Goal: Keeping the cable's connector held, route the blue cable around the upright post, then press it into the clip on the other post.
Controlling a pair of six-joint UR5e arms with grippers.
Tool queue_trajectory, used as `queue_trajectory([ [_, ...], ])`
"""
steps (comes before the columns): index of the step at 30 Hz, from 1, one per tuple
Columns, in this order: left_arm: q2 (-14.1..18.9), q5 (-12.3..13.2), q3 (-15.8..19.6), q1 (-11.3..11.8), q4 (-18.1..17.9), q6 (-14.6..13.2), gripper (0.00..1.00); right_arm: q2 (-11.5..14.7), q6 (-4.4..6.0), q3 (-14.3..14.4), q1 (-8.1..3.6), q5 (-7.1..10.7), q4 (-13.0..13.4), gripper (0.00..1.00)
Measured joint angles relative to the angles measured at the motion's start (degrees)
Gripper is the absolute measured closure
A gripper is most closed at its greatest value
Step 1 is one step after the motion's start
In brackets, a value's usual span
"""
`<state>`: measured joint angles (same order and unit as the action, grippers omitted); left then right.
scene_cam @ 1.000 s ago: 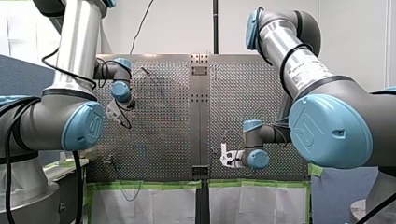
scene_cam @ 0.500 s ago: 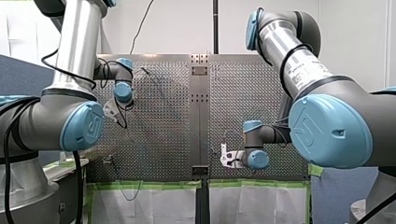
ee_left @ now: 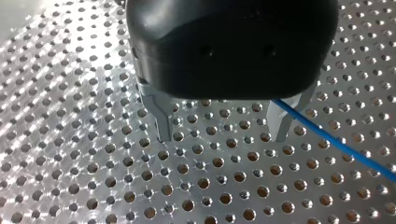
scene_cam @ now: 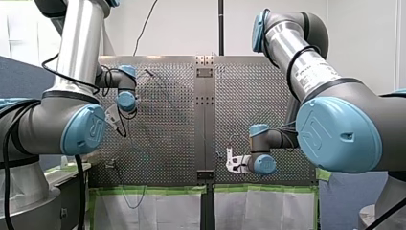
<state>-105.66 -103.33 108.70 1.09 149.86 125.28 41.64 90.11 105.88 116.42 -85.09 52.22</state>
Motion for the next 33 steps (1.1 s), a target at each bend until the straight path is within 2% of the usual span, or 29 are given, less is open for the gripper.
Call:
queue_trajectory([
  [13, 0.0, -1.5, 1.9, -1.0, -6.6, -6.1, 0.0, 0.0, 0.0, 0.0, 0.0, 0.03, 0.0, 1.0],
  [21, 0.0, -3.0, 2.2, -1.5, -8.5, -6.5, 0.0, 0.0, 0.0, 0.0, 0.0, 0.0, 0.0, 1.0],
  [33, 0.1, -3.4, 6.7, -1.9, -14.2, -6.2, 0.0, 0.0, 0.0, 0.0, 0.0, 0.01, 0.0, 1.0],
])
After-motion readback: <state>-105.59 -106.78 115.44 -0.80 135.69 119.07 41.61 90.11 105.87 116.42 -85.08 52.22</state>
